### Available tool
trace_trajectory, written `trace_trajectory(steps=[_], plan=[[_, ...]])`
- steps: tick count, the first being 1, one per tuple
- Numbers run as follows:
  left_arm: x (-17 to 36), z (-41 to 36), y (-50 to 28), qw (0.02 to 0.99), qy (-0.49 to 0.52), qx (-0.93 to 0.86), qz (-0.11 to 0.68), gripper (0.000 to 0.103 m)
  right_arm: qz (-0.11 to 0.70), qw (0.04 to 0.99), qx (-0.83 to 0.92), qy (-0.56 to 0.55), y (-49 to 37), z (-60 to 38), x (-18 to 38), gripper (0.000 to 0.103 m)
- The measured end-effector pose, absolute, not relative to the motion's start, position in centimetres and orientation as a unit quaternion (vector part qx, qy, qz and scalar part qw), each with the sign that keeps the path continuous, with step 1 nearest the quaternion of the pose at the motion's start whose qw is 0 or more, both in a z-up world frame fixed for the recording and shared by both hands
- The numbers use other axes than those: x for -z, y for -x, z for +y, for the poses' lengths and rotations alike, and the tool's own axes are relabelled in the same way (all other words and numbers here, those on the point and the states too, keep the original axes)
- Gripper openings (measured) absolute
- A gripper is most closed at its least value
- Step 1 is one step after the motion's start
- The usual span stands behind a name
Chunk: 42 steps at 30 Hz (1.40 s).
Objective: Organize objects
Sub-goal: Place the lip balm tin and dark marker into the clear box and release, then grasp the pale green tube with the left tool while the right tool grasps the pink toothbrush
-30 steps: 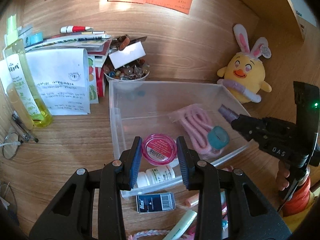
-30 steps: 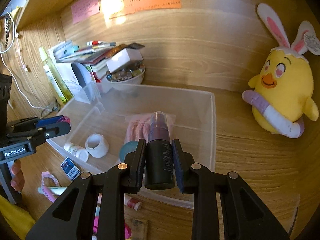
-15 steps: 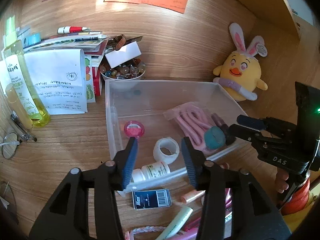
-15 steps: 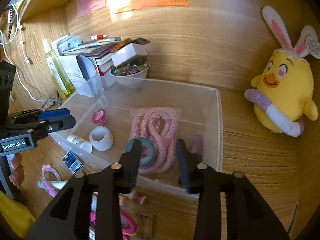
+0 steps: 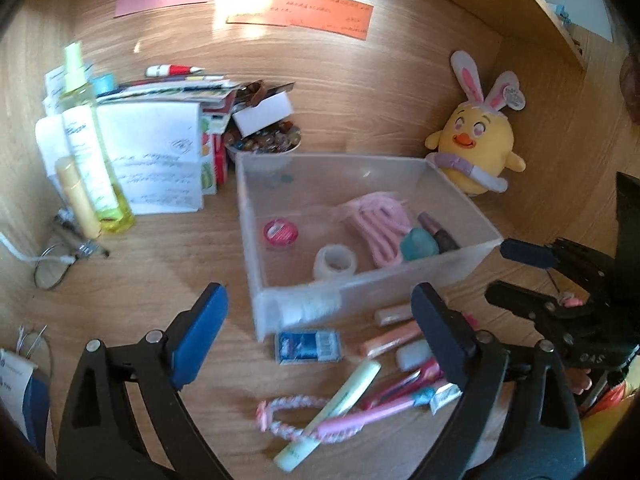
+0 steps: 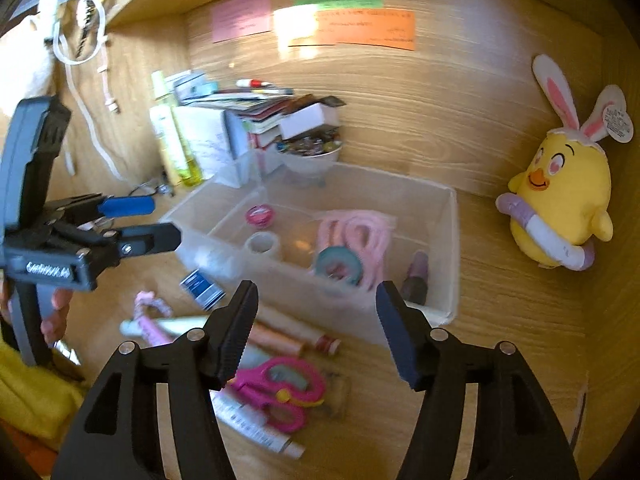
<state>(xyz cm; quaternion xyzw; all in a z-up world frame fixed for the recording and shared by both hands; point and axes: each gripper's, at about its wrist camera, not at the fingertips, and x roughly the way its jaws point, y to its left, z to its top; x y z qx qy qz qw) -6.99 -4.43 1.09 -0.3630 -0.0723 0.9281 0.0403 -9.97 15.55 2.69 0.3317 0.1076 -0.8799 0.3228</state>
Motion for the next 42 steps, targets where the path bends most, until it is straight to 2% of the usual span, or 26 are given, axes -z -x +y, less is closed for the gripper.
trace_trajectory(steps=[13, 15, 17, 20, 22, 29, 35, 42], plan=[[2.9, -5.4, 2.2, 0.009, 0.416, -0.908, -0.047, 0.094, 0.150, 0.391, 0.826, -0.377, 5.9, 11.6, 3.0, 0.057], [3.2, -5.6, 1.6, 0.012, 0.418, -0.907, -0.045, 0.094, 0.156, 0.397, 0.824, -0.374, 5.6, 11.2, 3.1, 0.054], [3.5, -5.7, 1.1, 0.016, 0.420, -0.906, -0.044, 0.094, 0.165, 0.404, 0.818, -0.375, 5.4, 10.8, 3.3, 0.042], [4.4, -5.6, 0.7, 0.026, 0.426, -0.903, -0.045, 0.094, 0.182, 0.409, 0.810, -0.379, 5.4, 10.1, 3.8, 0.031], [4.9, -5.3, 0.5, 0.033, 0.427, -0.902, -0.044, 0.093, 0.190, 0.406, 0.810, -0.377, 5.4, 9.6, 4.0, 0.029], [5.7, -5.0, 0.8, 0.051, 0.433, -0.899, -0.038, 0.059, 0.196, 0.404, 0.812, -0.372, 5.3, 9.1, 4.0, 0.019], [6.0, -5.0, 0.9, 0.066, 0.432, -0.898, -0.043, 0.040, 0.189, 0.395, 0.820, -0.368, 5.5, 9.3, 3.6, 0.015], [6.1, -3.8, 1.3, 0.079, 0.426, -0.901, -0.024, 0.024, 0.175, 0.387, 0.827, -0.369, 6.2, 9.6, 3.1, 0.010]])
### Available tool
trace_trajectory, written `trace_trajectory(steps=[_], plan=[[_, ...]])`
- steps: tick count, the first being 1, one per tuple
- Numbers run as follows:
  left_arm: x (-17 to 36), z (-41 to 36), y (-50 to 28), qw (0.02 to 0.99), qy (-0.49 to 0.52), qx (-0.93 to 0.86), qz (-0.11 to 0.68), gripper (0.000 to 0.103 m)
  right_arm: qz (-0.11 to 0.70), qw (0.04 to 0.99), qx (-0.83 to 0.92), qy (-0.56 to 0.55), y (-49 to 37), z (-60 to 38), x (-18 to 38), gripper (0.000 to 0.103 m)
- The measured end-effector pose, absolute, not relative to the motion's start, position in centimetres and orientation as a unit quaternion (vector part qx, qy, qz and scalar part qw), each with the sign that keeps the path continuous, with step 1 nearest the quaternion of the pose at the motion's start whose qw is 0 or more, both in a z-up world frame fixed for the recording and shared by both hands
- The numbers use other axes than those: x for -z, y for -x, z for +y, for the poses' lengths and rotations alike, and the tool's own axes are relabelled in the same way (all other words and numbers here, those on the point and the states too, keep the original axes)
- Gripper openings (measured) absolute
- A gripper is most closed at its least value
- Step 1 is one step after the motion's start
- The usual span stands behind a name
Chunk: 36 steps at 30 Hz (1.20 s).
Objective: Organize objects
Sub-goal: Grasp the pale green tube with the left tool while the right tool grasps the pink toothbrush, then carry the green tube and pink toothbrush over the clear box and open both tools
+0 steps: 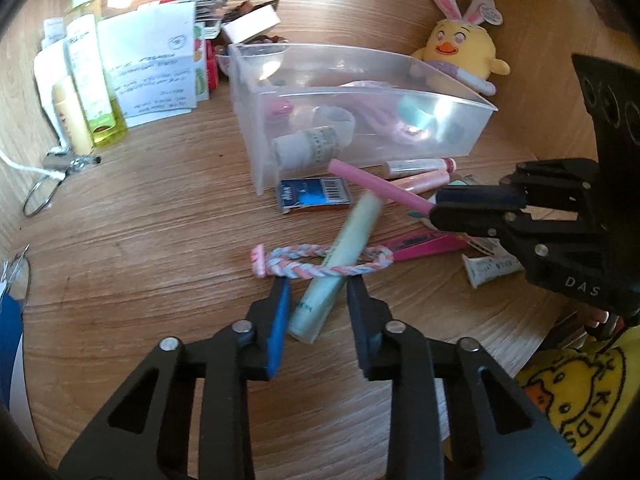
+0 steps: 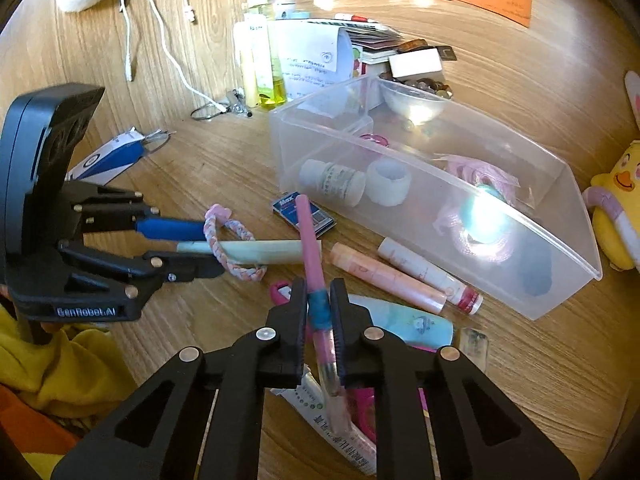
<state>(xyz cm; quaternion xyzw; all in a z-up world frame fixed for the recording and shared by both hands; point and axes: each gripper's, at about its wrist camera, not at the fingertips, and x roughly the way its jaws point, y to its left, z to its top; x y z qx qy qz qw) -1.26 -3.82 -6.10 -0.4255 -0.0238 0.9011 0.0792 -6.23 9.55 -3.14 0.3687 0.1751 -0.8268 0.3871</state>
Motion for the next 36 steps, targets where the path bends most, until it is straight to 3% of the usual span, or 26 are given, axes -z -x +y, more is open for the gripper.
trace_trajectory(steps=[2, 36], plan=[[6.1, -3.3, 1.5, 0.076, 0.425, -0.902, -0.012, 0.015, 0.173, 0.385, 0.829, -0.368, 6.3, 9.6, 3.1, 0.010], [-3.4, -3.7, 3.9, 0.081, 0.322, -0.943, -0.033, 0.014, 0.090, 0.365, 0.864, -0.334, 8.1, 13.8, -1.2, 0.010]])
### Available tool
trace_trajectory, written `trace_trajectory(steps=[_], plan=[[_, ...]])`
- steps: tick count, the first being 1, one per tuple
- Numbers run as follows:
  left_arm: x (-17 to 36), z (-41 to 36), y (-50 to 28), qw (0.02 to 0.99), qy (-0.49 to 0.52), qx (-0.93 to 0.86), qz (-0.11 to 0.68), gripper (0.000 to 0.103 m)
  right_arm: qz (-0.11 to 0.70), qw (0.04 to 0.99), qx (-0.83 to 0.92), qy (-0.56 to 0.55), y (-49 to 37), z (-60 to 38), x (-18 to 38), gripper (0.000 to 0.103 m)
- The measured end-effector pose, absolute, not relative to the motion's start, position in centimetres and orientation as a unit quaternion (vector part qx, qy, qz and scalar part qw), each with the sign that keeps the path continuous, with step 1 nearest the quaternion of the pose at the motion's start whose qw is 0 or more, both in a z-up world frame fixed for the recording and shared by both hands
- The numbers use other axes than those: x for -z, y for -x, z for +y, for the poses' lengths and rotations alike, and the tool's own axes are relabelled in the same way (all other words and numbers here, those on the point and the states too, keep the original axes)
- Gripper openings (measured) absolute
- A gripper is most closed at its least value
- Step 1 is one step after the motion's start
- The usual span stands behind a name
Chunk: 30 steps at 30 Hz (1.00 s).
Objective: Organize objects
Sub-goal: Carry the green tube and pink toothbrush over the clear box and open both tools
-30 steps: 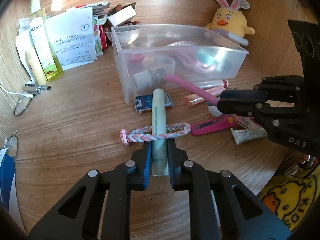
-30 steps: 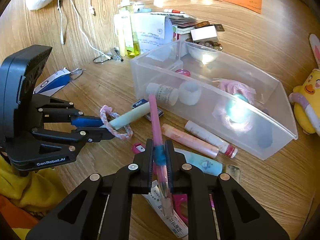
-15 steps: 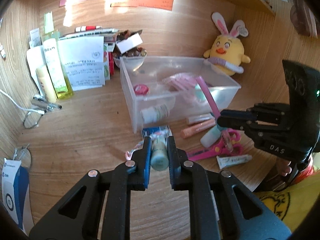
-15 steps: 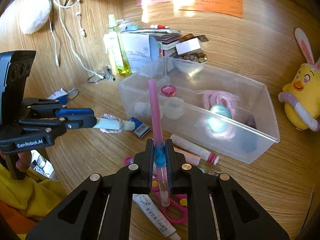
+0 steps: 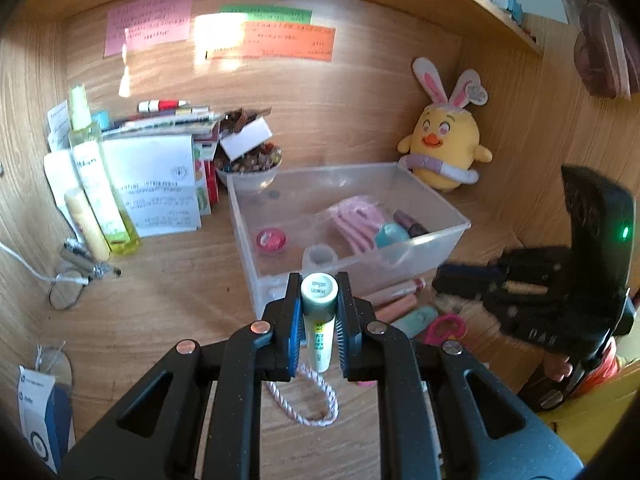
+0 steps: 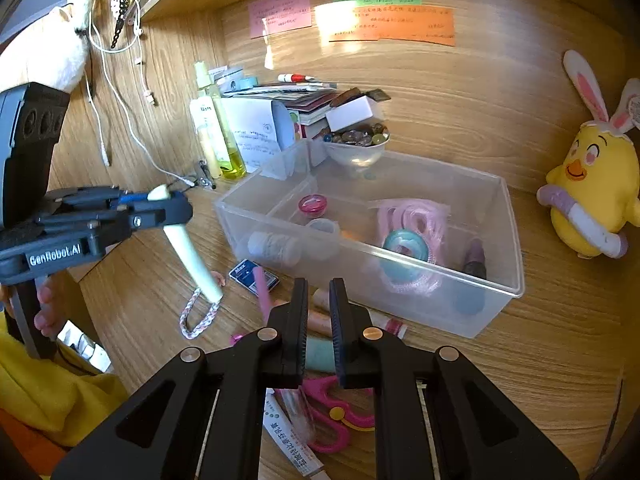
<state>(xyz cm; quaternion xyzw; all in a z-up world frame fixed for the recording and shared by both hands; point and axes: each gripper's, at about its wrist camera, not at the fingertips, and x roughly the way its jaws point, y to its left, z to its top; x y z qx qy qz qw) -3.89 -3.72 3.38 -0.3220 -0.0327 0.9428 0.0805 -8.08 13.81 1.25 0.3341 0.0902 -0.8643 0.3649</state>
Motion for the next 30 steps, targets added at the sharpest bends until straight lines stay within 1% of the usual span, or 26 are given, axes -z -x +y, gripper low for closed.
trace_trajectory(steps=[6, 10, 14, 17, 23, 26, 28, 30], plan=[[-5.3, -3.8, 4.3, 0.073, 0.296, -0.952, -0.031, 0.014, 0.120, 0.401, 0.832, -0.364, 7.5, 12.2, 0.5, 0.010], [-6.1, -4.0, 4.7, 0.067, 0.285, -0.956, -0.033, 0.014, 0.150, 0.408, 0.817, -0.378, 7.2, 10.9, 2.3, 0.017], [-6.7, -4.1, 5.7, 0.060, 0.282, -0.957, -0.032, 0.014, 0.165, 0.415, 0.799, -0.401, 7.4, 9.9, 4.1, 0.017], [-6.9, -4.4, 6.7, 0.055, 0.280, -0.958, -0.034, 0.014, 0.173, 0.417, 0.797, -0.402, 7.4, 9.6, 4.4, 0.019], [-7.0, -5.2, 8.7, 0.048, 0.282, -0.957, -0.047, 0.014, 0.184, 0.415, 0.791, -0.410, 7.8, 9.4, 4.8, 0.019], [-7.0, -5.5, 9.8, 0.049, 0.287, -0.955, -0.058, 0.014, 0.176, 0.414, 0.792, -0.414, 8.2, 9.3, 4.9, 0.019], [-7.0, -5.7, 10.2, 0.050, 0.288, -0.954, -0.065, 0.014, 0.173, 0.412, 0.794, -0.412, 8.3, 9.4, 4.9, 0.016], [-7.1, -6.0, 10.7, 0.050, 0.287, -0.954, -0.070, 0.014, 0.168, 0.414, 0.797, -0.406, 8.2, 9.6, 4.6, 0.016]])
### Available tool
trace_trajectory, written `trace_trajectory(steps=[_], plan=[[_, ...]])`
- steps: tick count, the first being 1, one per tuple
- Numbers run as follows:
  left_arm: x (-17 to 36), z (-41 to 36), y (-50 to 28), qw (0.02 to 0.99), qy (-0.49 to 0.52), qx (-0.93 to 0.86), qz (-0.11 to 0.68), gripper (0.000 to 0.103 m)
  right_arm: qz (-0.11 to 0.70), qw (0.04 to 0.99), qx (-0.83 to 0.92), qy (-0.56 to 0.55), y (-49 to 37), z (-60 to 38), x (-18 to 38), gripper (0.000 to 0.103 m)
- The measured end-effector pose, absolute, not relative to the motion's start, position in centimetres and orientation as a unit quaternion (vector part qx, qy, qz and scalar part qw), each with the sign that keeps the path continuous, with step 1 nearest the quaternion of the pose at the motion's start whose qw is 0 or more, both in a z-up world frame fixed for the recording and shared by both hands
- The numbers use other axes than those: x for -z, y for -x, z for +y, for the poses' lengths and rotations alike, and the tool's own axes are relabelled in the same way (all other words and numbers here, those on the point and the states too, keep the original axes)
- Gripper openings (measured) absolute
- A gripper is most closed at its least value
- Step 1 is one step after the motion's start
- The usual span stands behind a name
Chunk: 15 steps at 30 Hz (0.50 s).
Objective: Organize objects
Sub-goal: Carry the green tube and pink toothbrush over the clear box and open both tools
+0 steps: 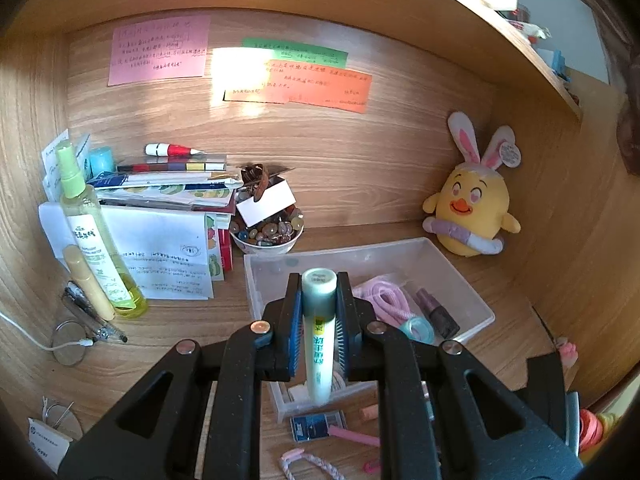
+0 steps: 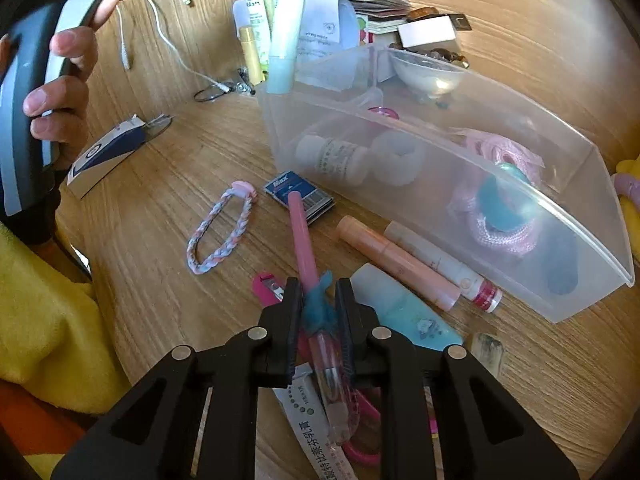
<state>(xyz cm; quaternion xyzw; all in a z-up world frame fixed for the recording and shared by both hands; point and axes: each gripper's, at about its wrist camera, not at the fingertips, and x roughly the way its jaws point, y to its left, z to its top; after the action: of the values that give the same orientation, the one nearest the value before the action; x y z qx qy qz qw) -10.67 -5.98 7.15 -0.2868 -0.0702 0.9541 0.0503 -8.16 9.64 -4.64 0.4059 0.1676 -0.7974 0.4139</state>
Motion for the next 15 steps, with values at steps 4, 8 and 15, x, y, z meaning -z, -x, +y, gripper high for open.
trace_trajectory(steps=[4, 8, 15], plan=[[-7.5, -6.4, 11.2, 0.055, 0.280, -0.955, -0.083, 0.014, 0.149, 0.421, 0.809, -0.383, 7.9, 10.3, 3.1, 0.015], [-7.2, -6.5, 11.8, 0.052, 0.281, -0.955, -0.084, 0.014, 0.122, 0.424, 0.825, -0.353, 7.9, 11.3, 0.7, 0.015], [-4.9, -5.9, 13.3, 0.062, 0.314, -0.944, -0.079, 0.014, 0.092, 0.387, 0.864, -0.309, 9.7, 12.7, -2.6, 0.015]])
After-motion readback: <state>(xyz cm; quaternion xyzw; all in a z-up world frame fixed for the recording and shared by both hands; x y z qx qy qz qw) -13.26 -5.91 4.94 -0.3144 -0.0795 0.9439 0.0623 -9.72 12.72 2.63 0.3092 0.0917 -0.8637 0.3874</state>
